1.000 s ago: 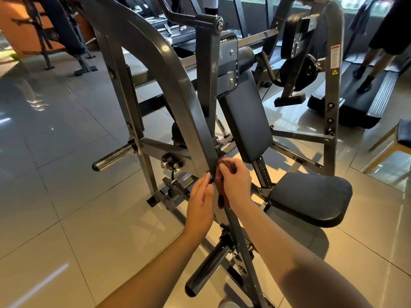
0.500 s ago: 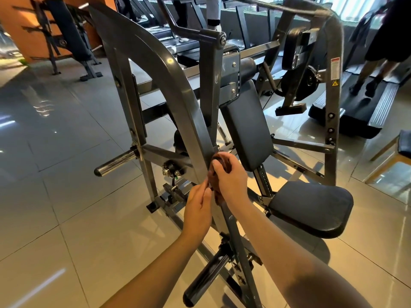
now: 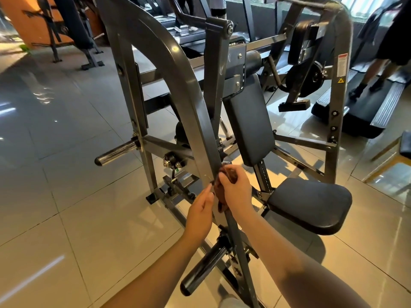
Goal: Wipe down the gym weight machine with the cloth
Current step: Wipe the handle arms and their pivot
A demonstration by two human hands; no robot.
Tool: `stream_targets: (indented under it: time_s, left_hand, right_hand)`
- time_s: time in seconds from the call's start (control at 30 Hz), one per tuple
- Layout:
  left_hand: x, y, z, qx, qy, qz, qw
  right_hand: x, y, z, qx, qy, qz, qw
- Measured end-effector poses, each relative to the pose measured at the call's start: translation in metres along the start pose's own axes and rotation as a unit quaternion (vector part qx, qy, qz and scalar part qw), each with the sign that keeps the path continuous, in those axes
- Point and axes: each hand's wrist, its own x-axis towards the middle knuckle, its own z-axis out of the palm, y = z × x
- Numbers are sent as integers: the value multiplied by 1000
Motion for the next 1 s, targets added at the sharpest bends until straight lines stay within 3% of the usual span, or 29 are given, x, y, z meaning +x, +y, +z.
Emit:
stream_targets:
  time_s: [0.2,0.43,0.5,0.6,0.7,0.8,0.9,1.0]
  left_hand:
    - [-2,3,0,-15,3,-3,1000]
    - [-10,-13,11,-24,-10,-24,999]
    - [-16,-14,11,-26,-24,-21,999]
    - [-24,-7,10,-52,-51,-9,997]
    - [-26,5,4,-94,-13,3,995]
    - [-21,8,-6,-76,74,19,994]
    - [-6,11,-13,-75,174,33,981]
    - [15,20,-9,-83,159,38,983]
  right_hand:
    - [-6,-10,10,32,10,-53,998]
    - [-25,48,-12,-93,-29,65,993]
    - [-32,48,-17,-110,-43,65,991]
    - [-45,30,-13,28,-53,93,994]
    - [-49,12,-8,115,-109,139,978]
    - [-46,-1,-5,69,-148,107,981]
    - [-32,0,-2,4,-90,10,996]
    - [-12,-1,-4,35,-41,33,998]
